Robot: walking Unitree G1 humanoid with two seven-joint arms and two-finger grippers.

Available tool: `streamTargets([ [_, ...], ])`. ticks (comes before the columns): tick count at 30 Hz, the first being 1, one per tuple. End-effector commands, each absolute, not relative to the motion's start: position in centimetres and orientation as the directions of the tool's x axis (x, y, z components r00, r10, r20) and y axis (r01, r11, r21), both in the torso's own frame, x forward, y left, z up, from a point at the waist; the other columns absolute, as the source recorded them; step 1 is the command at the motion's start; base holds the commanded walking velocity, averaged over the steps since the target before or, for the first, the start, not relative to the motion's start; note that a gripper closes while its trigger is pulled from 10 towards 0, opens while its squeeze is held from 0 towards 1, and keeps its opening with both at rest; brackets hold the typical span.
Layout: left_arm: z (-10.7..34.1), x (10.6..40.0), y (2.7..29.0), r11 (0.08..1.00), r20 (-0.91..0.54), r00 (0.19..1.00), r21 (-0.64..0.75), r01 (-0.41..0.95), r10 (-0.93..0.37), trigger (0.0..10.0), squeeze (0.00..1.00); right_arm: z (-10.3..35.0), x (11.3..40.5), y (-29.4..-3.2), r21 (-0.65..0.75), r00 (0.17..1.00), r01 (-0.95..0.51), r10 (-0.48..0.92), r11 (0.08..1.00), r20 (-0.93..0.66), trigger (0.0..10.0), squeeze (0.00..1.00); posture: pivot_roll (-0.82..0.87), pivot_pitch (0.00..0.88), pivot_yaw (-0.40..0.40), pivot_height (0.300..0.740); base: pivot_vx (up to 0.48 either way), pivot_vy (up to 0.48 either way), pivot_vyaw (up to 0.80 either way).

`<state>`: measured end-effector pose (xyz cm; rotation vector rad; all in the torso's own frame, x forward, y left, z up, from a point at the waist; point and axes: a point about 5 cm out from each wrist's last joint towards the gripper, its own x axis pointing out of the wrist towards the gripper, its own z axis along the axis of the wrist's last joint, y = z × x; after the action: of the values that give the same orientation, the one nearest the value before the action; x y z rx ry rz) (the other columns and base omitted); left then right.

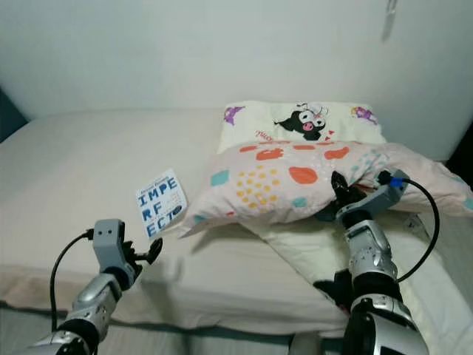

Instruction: Clean up the room

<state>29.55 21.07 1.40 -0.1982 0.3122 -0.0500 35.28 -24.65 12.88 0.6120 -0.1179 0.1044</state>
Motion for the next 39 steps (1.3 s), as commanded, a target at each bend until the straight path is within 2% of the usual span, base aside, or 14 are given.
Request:
streamTargets([
  [1, 0.5, 28.6, 22.2, 0.982, -0.357, 0.933, -0.186, -0.029, -0.04, 10.0, 0.0, 14.5, 35.9, -23.5, 0.536, 0.967, -0.232, 0.132, 0.812, 0.219, 0.0, 0.0, -0.1, 0.0, 0.069, 0.669, 0.0, 0.0, 0.0],
  [7, -1.0, 27.4, 22.5, 0.977, -0.464, 0.886, -0.179, -0.112, 0.017, 10.0, 0.0, 15.5, 36.2, -23.1, 0.521, 0.958, -0.264, 0.156, 0.812, 0.242, 0.0, 0.0, -0.1, 0.0, 0.057, 0.687, 0.0, 0.0, 0.0],
  [15, -2.5, 25.7, 22.4, 0.979, -0.528, 0.849, -0.161, -0.127, 0.024, 10.0, 0.0, 15.9, 36.2, -22.9, 0.512, 0.954, -0.273, 0.163, 0.814, 0.25, 0.0, 0.0, -0.1, 0.0, 0.056, 0.705, 0.0, 0.0, 0.0],
  [18, -3.7, 24.3, 22.5, 0.978, -0.579, 0.815, -0.151, -0.143, 0.03, 10.0, 0.0, 16.0, 36.2, -22.8, 0.509, 0.954, -0.274, 0.162, 0.816, 0.253, 0.0, 0.0, -0.1, 0.0, 0.061, 0.715, 0.0, 0.0, 0.0],
  [19, -4.3, 23.4, 22.5, 0.978, -0.607, 0.794, -0.146, -0.15, 0.031, 10.0, 0.0, 16.0, 36.2, -22.8, 0.51, 0.955, -0.265, 0.149, 0.818, 0.258, 2.7, 0.0, -0.1, 0.0, 0.062, 0.719, 0.0, 0.0, 0.0],
  [20, -4.7, 22.9, 22.5, 0.978, -0.625, 0.78, -0.142, -0.154, 0.032, 10.0, 0.0, 16.0, 36.2, -22.9, 0.511, 0.955, -0.26, 0.14, 0.82, 0.261, 2.7, 0.0, -0.1, 0.0, 0.062, 0.724, 0.0, 0.0, 0.0],
  [21, -5.2, 22.1, 22.4, 0.977, -0.649, 0.76, -0.137, -0.162, 0.035, 10.0, 0.0, 15.8, 36.2, -23.0, 0.509, 0.959, -0.242, 0.124, 0.826, 0.256, 10.0, 0.0, -0.1, 0.0, 0.061, 0.724, 0.0, 0.0, 0.0],
  [25, -6.1, 20.9, 22.3, 0.977, -0.686, 0.727, -0.13, -0.171, 0.036, 10.0, 0.0, 15.3, 36.1, -23.0, 0.495, 0.966, -0.218, 0.111, 0.841, 0.235, 10.0, 0.0, -0.1, 0.0, 0.061, 0.724, 0.0, 0.0, 0.0],
  [28, -7.0, 19.5, 22.0, 0.977, -0.723, 0.69, -0.136, -0.167, 0.017, 10.0, 0.0, 14.7, 35.8, -22.6, 0.466, 0.967, -0.223, 0.136, 0.856, 0.213, 10.0, 0.0, -0.11, 0.0, 0.061, 0.724, 0.0, 0.0, 0.8],
  [39, -7.7, 18.4, 21.4, 0.978, -0.754, 0.657, -0.134, -0.161, 0.004, 10.0, 0.0, 14.7, 35.8, -21.9, 0.461, 0.962, -0.249, 0.161, 0.852, 0.222, 10.0, 0.0, -0.11, 0.0, 0.06, 0.724, 0.0, 0.0, 0.8],
])
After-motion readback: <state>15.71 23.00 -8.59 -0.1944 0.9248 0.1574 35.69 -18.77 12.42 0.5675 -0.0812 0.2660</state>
